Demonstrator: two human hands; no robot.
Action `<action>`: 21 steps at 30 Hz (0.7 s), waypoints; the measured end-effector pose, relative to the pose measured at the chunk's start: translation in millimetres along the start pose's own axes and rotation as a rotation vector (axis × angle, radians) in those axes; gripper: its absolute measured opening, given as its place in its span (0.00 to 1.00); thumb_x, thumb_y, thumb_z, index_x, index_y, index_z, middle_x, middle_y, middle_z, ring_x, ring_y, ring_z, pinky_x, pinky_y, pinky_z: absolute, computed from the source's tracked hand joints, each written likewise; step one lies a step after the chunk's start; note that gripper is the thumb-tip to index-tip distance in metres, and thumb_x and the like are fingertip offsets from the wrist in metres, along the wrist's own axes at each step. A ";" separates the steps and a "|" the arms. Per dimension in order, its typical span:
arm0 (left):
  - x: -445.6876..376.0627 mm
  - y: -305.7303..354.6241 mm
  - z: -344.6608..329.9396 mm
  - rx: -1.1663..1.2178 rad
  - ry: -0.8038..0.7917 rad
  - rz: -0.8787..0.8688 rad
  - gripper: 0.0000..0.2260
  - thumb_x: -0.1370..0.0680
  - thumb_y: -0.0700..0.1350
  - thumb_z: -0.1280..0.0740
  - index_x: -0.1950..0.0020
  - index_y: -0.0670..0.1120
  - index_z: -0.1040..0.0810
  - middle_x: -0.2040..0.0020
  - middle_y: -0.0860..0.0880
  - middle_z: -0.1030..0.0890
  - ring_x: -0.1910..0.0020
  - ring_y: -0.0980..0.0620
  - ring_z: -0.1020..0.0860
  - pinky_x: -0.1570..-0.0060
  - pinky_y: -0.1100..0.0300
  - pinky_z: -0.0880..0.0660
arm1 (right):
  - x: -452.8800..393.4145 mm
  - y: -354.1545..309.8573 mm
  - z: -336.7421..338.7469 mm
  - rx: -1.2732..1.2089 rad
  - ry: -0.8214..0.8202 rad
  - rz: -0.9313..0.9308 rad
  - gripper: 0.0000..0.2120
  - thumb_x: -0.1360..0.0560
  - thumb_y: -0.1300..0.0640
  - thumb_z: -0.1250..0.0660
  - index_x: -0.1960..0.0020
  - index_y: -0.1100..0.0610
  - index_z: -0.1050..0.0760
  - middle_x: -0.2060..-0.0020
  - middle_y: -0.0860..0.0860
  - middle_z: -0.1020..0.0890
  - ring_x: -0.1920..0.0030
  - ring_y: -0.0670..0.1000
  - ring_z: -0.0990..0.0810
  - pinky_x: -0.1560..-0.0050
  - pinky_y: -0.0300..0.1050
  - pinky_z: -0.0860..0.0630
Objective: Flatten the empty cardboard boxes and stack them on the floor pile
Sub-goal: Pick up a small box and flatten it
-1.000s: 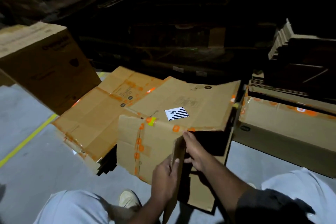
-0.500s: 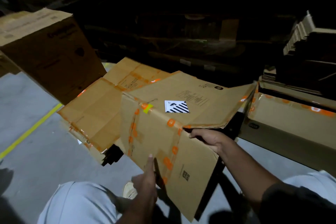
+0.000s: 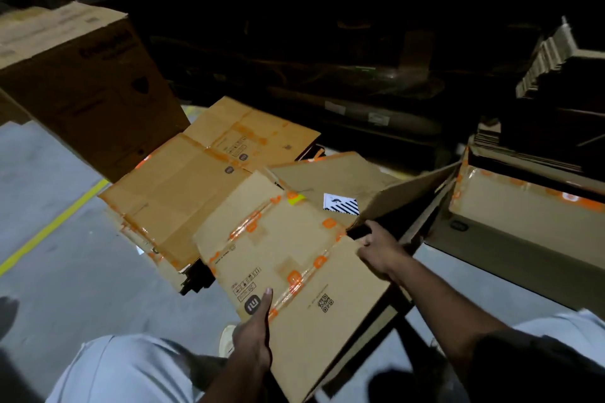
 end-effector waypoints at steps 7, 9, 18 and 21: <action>-12.1 -6.3 18.4 0.024 0.117 -0.098 0.42 0.54 0.63 0.15 0.49 0.40 0.18 0.47 0.40 0.16 0.47 0.36 0.19 0.39 0.37 0.26 | 3.6 38.7 -27.4 0.079 0.042 -0.089 0.35 0.26 0.50 0.28 0.24 0.56 0.36 0.35 0.54 0.21 0.36 0.56 0.23 0.35 0.50 0.27; 21.9 4.9 16.1 0.025 0.103 -0.148 0.28 0.36 0.54 0.17 0.47 0.39 0.21 0.46 0.41 0.18 0.49 0.40 0.21 0.41 0.47 0.28 | 8.6 40.5 -26.0 0.086 0.088 -0.122 0.37 0.29 0.43 0.26 0.26 0.56 0.34 0.34 0.54 0.23 0.34 0.58 0.26 0.34 0.55 0.28; 49.4 26.2 50.2 0.112 0.107 -0.325 0.31 0.31 0.53 0.19 0.36 0.38 0.23 0.36 0.40 0.21 0.37 0.39 0.25 0.36 0.41 0.31 | 26.7 30.4 -36.9 -0.586 0.015 -0.273 0.40 0.40 0.38 0.19 0.36 0.59 0.22 0.44 0.56 0.16 0.45 0.57 0.17 0.46 0.55 0.18; 61.1 30.0 63.3 0.092 0.063 -0.338 0.19 0.27 0.48 0.22 0.42 0.39 0.22 0.52 0.42 0.18 0.58 0.46 0.22 0.54 0.52 0.27 | 42.4 7.9 -38.5 -0.809 -0.123 -0.355 0.35 0.38 0.28 0.26 0.39 0.48 0.24 0.44 0.54 0.19 0.44 0.60 0.17 0.50 0.62 0.18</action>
Point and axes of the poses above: each hand's wrist, its own x-axis away from the middle knuckle, its own z-axis out of the back of the hand, y = z × x, the point moved 2 cm from there along -x, towards the middle knuckle
